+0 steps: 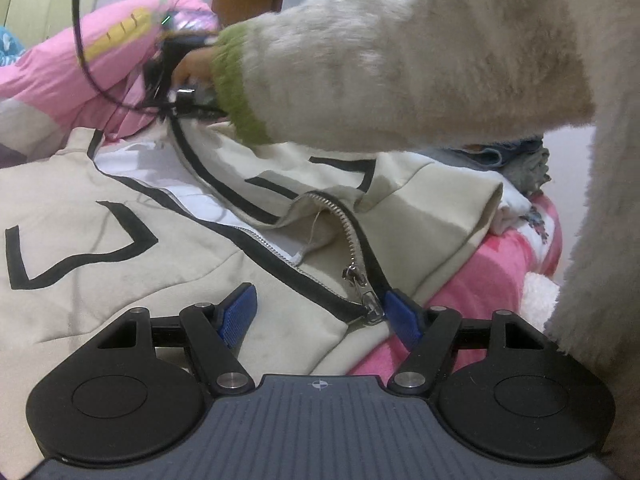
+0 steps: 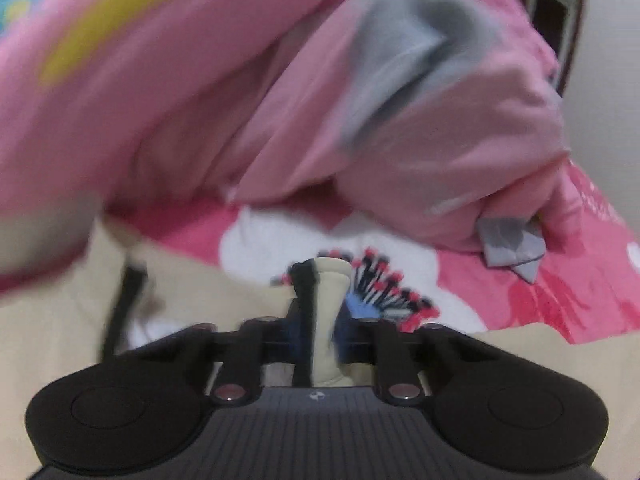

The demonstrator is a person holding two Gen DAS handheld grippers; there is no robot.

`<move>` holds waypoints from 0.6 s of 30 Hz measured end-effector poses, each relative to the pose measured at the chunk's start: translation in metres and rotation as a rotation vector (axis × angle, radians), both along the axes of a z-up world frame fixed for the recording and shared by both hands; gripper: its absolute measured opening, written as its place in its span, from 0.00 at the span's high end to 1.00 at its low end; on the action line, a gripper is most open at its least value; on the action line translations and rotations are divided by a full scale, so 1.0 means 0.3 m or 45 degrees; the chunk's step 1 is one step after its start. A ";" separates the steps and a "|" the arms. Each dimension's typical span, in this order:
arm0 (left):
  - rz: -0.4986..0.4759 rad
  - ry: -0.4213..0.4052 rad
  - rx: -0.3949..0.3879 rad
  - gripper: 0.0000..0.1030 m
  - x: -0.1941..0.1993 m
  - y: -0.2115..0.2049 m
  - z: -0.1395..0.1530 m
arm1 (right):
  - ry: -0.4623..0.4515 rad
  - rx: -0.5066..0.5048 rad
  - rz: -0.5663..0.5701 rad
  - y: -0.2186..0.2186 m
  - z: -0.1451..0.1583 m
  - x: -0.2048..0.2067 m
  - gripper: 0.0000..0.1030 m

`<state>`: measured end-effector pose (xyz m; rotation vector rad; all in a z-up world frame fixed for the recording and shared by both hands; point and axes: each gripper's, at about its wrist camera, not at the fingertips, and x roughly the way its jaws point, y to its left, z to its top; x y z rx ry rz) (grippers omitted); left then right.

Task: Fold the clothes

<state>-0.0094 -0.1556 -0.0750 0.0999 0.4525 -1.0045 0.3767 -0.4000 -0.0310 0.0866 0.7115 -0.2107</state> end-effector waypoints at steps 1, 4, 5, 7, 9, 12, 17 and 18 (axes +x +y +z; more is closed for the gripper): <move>-0.002 0.001 -0.004 0.31 0.001 0.002 -0.001 | -0.063 0.030 -0.012 -0.026 0.038 -0.028 0.86; -0.006 0.006 -0.015 0.31 0.002 0.006 -0.001 | -0.264 0.262 -0.082 -0.130 0.135 -0.122 0.86; -0.006 0.005 -0.015 0.31 0.003 0.007 -0.001 | -0.275 0.359 -0.071 -0.153 0.140 -0.129 0.86; -0.005 0.002 -0.014 0.31 0.003 0.006 -0.001 | -0.257 0.565 -0.026 -0.191 0.130 -0.123 0.86; -0.004 -0.003 -0.011 0.31 0.000 0.004 -0.001 | -0.198 0.754 0.036 -0.190 0.091 -0.096 0.86; -0.004 -0.008 -0.010 0.31 -0.006 0.001 -0.004 | -0.132 0.854 0.098 -0.142 0.046 -0.046 0.86; -0.010 -0.005 -0.022 0.31 -0.008 0.000 -0.002 | -0.077 0.854 0.119 -0.059 -0.015 0.031 0.86; -0.011 -0.003 -0.027 0.31 -0.008 -0.002 -0.005 | -0.067 0.873 0.116 -0.053 -0.028 0.044 0.86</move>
